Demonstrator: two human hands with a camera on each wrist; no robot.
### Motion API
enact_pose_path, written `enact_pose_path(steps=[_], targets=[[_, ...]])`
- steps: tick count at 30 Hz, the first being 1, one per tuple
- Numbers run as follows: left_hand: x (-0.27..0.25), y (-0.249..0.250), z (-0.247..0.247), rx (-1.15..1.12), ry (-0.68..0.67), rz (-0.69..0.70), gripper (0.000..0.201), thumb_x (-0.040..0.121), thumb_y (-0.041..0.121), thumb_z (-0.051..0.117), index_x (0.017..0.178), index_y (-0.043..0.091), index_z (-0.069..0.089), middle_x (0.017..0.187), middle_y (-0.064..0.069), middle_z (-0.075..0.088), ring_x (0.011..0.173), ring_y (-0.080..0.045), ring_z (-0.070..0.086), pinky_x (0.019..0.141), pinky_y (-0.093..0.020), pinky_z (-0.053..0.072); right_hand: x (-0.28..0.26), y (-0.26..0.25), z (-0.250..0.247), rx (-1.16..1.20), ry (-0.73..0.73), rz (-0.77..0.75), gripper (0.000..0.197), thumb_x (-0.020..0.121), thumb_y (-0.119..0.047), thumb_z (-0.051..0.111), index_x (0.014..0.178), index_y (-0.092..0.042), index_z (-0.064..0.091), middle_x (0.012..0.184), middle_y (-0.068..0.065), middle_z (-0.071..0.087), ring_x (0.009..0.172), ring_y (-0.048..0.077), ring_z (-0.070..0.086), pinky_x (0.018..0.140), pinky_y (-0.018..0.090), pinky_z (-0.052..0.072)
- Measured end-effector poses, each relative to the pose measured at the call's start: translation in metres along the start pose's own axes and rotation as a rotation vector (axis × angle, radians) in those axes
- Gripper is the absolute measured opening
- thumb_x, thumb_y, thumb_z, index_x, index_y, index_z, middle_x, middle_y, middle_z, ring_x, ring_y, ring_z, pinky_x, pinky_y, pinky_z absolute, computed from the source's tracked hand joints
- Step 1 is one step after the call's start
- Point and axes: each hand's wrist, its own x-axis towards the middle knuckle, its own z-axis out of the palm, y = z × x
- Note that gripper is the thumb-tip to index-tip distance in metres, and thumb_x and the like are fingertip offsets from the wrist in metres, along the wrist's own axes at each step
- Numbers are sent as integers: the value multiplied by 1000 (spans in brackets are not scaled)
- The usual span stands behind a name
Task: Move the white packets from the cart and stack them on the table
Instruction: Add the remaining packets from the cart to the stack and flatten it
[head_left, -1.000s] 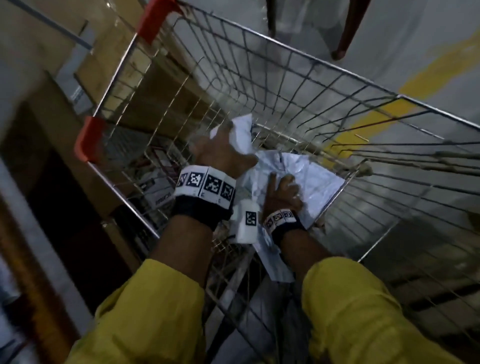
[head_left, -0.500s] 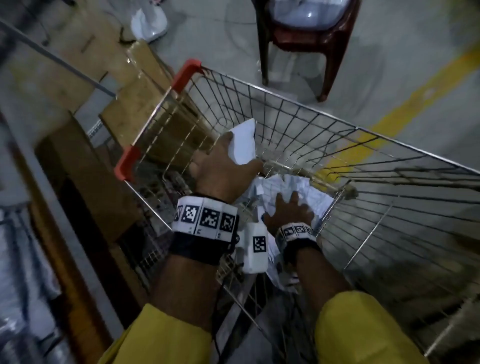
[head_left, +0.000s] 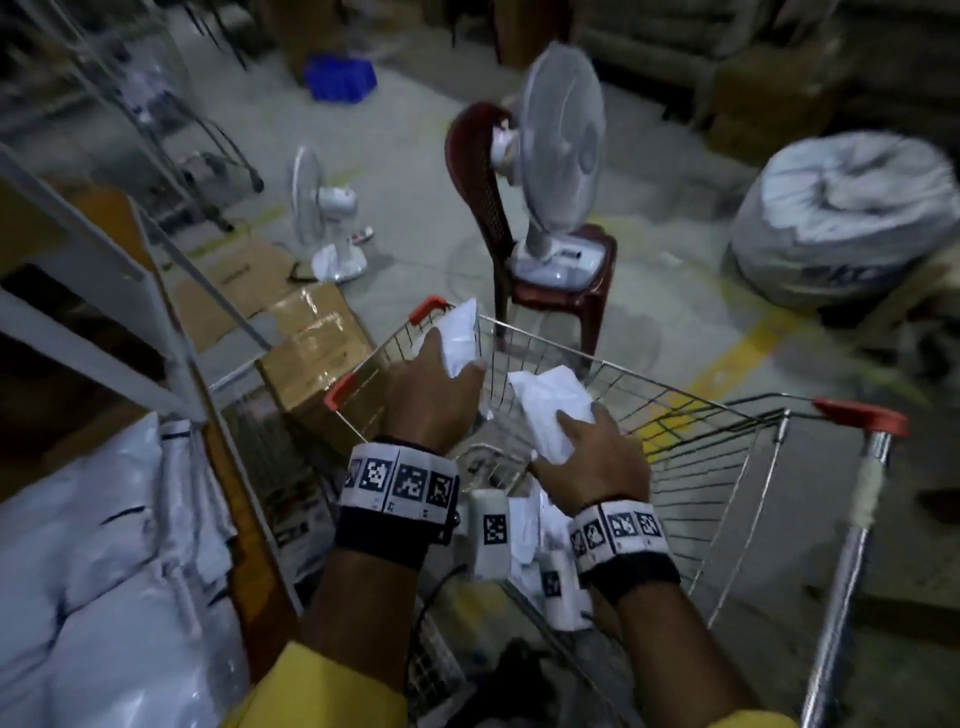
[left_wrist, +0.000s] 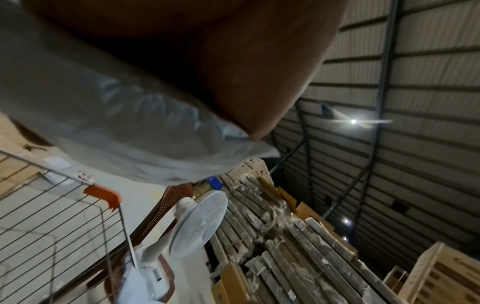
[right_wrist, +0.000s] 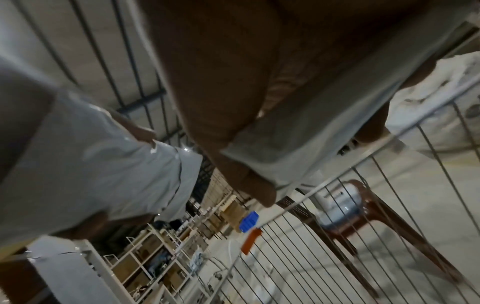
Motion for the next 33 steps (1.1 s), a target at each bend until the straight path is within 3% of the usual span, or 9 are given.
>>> enact_pose_path(steps=[7,12,16,19,22,24,27,31,33], targets=[[-84,3,-50,-127,224,78,71,70,72,49,132,37,52,127,-7,63,115,-30,60,99,-45,50,-60,0,-66,154,221,-137,82,65,-70,57,142,-41,52,160,-3,31,128,36,51,106,46,45],[-148,5,-75,-242,377,69,86,65,79,52,143,41,47,140,-1,56,125,-24,55,104,-45,47,-111,-9,-104,252,289,-308,71,72,-60,68,138,-36,57,157,-3,37,127,35,51,105,46,46],[-214,-4,-83,-281,519,92,80,73,72,62,144,37,49,143,9,56,130,-13,53,106,-41,48,-161,-4,-117,282,312,-438,65,76,-57,69,135,-31,60,152,3,43,129,33,48,106,43,41],[-265,-14,-91,-342,639,60,65,82,53,72,140,27,56,135,16,58,118,-1,54,100,-24,47,-194,-2,-118,308,286,-505,64,79,-54,69,137,-28,59,151,6,44,132,32,47,109,44,38],[-307,-31,-101,-389,701,22,51,89,32,74,137,23,59,111,23,54,93,14,47,72,3,35,-223,-11,-116,328,262,-555,65,81,-52,66,141,-29,56,154,6,39,138,29,41,112,44,35],[-329,-46,-113,-395,737,-4,47,90,30,73,135,23,61,105,22,54,85,14,49,69,0,36,-240,-21,-112,335,230,-582,66,83,-53,64,144,-31,53,158,3,33,142,26,37,112,43,34],[-359,-72,-133,-409,810,-48,46,88,41,71,131,28,60,112,20,59,92,9,55,81,-14,47,-267,-39,-101,355,193,-650,65,83,-54,65,143,-32,53,157,1,35,139,27,40,109,42,36],[-393,-107,-162,-446,893,-56,43,91,37,71,132,30,58,110,19,60,97,0,61,63,-8,48,-302,-69,-79,369,166,-737,64,81,-53,67,140,-29,56,151,3,41,134,30,45,108,44,39],[-408,-128,-179,-450,926,-70,56,89,40,72,140,26,54,124,14,59,111,-9,58,80,-21,53,-320,-87,-68,362,144,-752,65,82,-54,67,141,-29,55,152,2,41,134,31,45,107,45,40]])
